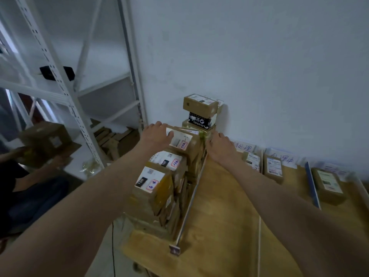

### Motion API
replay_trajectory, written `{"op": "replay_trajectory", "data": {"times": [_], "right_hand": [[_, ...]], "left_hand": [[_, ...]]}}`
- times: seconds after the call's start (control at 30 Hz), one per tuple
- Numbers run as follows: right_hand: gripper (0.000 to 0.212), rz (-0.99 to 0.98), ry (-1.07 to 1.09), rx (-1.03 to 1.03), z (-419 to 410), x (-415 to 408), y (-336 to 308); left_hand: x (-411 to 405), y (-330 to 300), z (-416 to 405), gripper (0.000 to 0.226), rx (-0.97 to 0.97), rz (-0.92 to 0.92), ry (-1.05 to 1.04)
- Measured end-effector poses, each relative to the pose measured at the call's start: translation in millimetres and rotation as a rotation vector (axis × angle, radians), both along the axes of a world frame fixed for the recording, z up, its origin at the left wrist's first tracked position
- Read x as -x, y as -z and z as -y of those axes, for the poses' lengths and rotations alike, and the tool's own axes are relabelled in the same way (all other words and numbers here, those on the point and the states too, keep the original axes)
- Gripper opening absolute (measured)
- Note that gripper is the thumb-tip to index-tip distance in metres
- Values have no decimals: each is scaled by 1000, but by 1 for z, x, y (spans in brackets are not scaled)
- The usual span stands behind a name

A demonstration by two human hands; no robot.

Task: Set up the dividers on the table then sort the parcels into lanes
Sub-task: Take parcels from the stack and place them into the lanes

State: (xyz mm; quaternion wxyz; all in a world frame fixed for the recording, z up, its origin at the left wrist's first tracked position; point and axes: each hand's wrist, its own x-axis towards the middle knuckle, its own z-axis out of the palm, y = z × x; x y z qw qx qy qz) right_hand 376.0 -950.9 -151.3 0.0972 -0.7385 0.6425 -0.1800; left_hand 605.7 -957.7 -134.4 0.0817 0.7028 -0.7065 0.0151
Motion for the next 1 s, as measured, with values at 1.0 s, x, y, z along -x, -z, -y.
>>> {"op": "replay_trajectory", "data": {"times": [1.0], "right_hand": [[21,646,342,-113,57,-34,-38]], "left_hand": [[-35,-24,107,122,-220,-438,351]]}}
